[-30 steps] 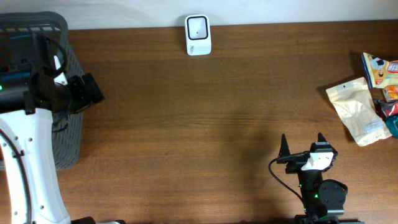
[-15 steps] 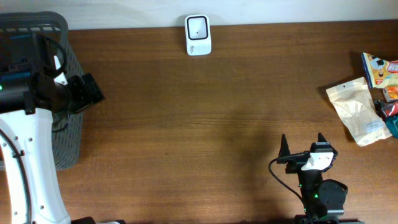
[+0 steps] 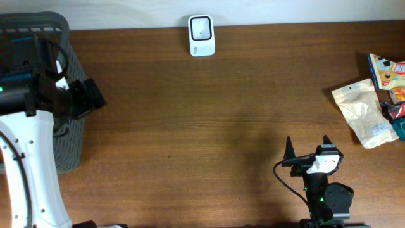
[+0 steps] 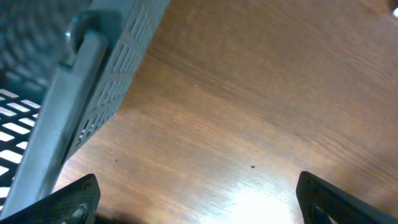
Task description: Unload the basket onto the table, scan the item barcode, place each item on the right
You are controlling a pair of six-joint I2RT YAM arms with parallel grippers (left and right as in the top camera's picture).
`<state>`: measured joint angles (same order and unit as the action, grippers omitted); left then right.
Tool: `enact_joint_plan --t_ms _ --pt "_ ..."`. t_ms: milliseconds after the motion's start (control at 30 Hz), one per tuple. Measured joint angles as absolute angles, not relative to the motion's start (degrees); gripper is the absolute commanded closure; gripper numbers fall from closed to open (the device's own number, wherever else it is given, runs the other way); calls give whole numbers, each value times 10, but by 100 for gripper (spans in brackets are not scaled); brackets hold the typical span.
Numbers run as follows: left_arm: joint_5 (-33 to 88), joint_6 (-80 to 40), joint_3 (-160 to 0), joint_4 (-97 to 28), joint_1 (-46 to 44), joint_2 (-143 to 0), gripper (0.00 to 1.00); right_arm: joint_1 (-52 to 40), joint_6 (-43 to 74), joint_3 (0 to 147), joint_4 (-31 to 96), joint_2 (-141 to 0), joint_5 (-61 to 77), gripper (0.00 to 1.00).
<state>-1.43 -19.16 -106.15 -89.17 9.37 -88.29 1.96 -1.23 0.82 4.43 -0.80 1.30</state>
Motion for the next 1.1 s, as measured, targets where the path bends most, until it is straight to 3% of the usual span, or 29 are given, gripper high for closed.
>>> enact_joint_plan --t_ms 100,233,333,433,733,967,1100 --pt "-20 -181 -1002 -844 73 -865 1 20 -13 8 44 -8 13 2" --pt "-19 -152 -849 -673 34 -785 1 20 -13 8 44 -8 13 2" --pt "-19 -121 -665 -519 5 -645 1 20 -13 8 44 -7 13 2" --pt "-20 -94 -522 -452 -10 -505 1 20 -13 8 44 -6 13 2" --pt "-24 -57 -306 -406 -16 -145 1 20 -13 8 44 -6 13 2" --pt "-32 -53 -265 -396 -16 -66 1 20 -12 8 44 -6 13 2" --pt "-33 -53 -218 -308 -16 -41 1 20 -12 8 44 -6 13 1"
